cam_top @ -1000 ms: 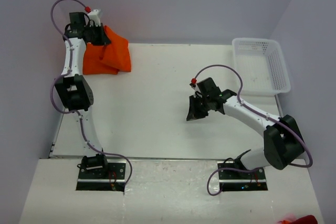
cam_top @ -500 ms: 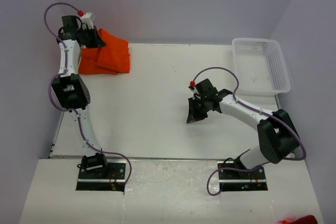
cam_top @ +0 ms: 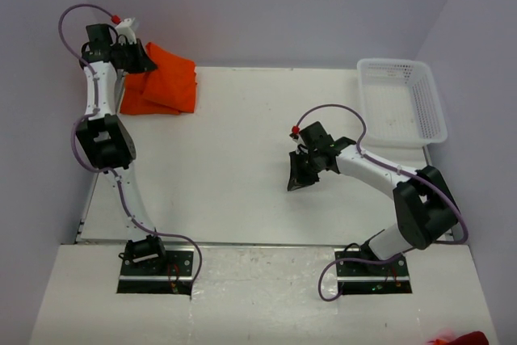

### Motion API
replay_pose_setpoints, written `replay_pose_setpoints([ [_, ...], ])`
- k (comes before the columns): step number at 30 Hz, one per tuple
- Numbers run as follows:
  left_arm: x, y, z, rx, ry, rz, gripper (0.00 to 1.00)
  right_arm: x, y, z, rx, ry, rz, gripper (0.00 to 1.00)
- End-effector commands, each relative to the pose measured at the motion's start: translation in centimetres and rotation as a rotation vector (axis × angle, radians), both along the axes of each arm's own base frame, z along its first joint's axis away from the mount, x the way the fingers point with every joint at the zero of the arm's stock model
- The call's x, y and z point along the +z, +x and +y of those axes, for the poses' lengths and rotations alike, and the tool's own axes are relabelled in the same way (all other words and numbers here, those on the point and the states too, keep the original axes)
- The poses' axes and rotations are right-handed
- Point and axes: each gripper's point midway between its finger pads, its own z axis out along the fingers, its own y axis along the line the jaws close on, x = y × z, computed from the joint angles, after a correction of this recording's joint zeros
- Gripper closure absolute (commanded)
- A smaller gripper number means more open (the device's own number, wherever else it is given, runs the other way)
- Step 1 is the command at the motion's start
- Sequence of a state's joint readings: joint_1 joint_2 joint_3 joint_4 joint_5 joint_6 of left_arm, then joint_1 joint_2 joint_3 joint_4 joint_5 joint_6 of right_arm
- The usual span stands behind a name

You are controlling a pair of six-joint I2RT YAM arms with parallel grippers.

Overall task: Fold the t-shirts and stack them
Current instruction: Put the neatly folded tshirt into the corner of the board with the left arm

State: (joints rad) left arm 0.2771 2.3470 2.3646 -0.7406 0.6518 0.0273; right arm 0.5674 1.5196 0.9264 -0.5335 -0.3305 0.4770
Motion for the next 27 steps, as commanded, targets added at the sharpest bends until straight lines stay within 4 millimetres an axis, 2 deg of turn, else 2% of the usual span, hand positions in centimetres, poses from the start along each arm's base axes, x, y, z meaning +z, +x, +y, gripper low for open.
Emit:
replay_pose_setpoints([
  [1,5.8,-0.4,0.5,-0.011,0.01,-0.134,1.0,0.4,0.7,0.4,0.009,0.005,-0.022,0.93],
  [8,9.1,-1.1,-0.4,-0.041,-0.001,-0.205,1.0,0.1,0.7,0.6,0.012,0.011,-0.012,0.93],
  [11,9.7,-1.2,-0.4,-0.04,0.003,-0.218,1.0,0.0,0.7,0.6,0.011,0.007,-0.011,0.93],
  [23,8.5,-1.3,0.0,-0.026,0.002,-0.19,1.0,0.0,0.6,0.4,0.011,0.005,-0.01,0.93],
  [27,7.2,-1.2,1.3,0.005,0.001,-0.162,1.0,0.0,0.5,0.4,0.011,0.003,-0.011,0.93],
])
